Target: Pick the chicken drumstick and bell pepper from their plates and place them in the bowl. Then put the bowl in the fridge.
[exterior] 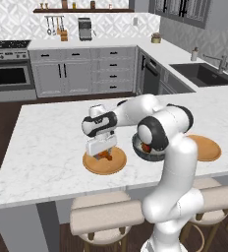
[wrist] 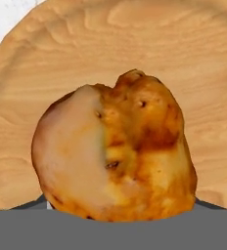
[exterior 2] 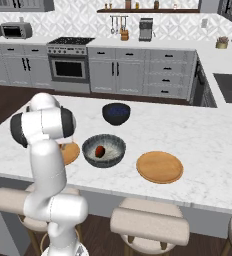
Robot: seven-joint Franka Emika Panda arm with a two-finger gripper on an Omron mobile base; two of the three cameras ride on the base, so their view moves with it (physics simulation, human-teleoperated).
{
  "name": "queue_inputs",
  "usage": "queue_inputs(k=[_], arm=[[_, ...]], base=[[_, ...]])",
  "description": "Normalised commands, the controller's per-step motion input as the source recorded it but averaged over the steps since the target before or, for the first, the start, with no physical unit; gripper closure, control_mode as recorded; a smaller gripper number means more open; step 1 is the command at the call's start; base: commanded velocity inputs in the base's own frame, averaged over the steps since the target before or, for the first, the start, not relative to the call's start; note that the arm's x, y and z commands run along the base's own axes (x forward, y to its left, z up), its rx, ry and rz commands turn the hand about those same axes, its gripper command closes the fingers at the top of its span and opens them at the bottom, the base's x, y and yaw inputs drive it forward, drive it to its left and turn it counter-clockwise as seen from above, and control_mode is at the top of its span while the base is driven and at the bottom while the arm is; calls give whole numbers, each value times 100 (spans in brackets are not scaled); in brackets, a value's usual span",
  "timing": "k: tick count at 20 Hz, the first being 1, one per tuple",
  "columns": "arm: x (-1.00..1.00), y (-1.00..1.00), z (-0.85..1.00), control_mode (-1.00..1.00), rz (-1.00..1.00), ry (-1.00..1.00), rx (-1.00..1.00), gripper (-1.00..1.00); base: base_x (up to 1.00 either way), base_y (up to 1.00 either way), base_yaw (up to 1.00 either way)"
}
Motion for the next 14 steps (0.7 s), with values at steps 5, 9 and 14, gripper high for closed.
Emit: queue_inputs(k=[5, 9, 14], arm=[[-68, -21, 41, -100, 10, -9, 5, 100], [-96, -80, 100, -100, 16, -27, 8, 100], [-68, -100, 77, -100, 7, -24, 7, 100]], base=[[0, 0, 0], [0, 0, 0], [0, 0, 0]])
